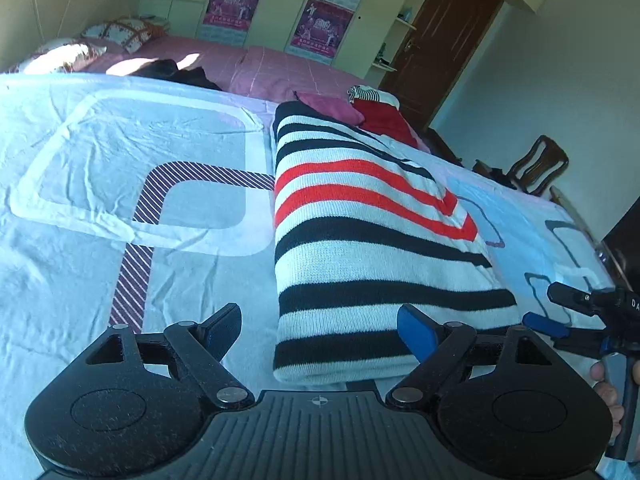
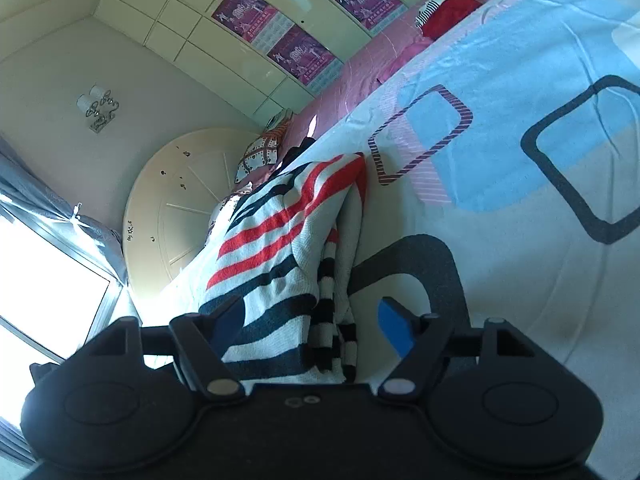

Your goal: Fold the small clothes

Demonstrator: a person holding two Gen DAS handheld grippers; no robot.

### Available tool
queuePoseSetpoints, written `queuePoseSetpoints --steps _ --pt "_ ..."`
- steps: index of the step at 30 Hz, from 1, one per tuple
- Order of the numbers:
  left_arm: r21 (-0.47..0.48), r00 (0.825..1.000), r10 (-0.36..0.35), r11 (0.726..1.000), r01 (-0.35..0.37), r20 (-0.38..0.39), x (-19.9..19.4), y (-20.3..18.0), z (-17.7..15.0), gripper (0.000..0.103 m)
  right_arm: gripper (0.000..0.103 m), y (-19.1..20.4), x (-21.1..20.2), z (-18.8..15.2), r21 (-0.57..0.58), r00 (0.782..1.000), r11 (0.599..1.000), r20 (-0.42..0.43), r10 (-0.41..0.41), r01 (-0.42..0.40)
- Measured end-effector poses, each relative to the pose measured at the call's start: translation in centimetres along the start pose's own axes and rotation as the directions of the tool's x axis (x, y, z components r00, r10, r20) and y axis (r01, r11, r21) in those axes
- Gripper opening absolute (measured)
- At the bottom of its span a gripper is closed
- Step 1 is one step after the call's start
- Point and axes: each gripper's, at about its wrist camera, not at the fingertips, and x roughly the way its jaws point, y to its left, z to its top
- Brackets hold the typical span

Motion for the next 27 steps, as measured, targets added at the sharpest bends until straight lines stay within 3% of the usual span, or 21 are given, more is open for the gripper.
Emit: queuePoseSetpoints --steps 4,7,11,16,27 --pt "-0.011 0.999 -0.03 0.999 0.03 -0.017 2.2 1.5 2.1 0.084 0.086 -0.6 1.5 1.5 0.019 0.999 1.0 -0.031 -0.011 0.011" --pt "-0.041 0.993 -0.111 0.993 0.11 -0.036 3.9 2.7 4.0 0.084 0.087 -1.9 3.1 2.3 0.093 0.996 0.996 -0.085 0.021 -0.013" --pt "-0.087 0.963 -0.228 0.972 0.217 -0.144 7.4 4.1 5.1 0.084 0.09 -2.7 4.8 2.6 0.128 0.994 0.992 -0.108 0.035 -0.021" --pt "-0.118 0.93 -0.328 0.943 0.312 -0.164 9.1 4.8 5.8 0.084 0.097 -1.7 6.5 3.2 0.086 0.987 0.996 -0.155 0.033 -0.02" --pt "-0.121 0.902 -0.4 0.915 0.384 -0.161 11.8 3.9 7.4 0.085 0.097 0.2 9.8 4.7 -0.006 0.975 0.999 -0.22 0.044 -0.046"
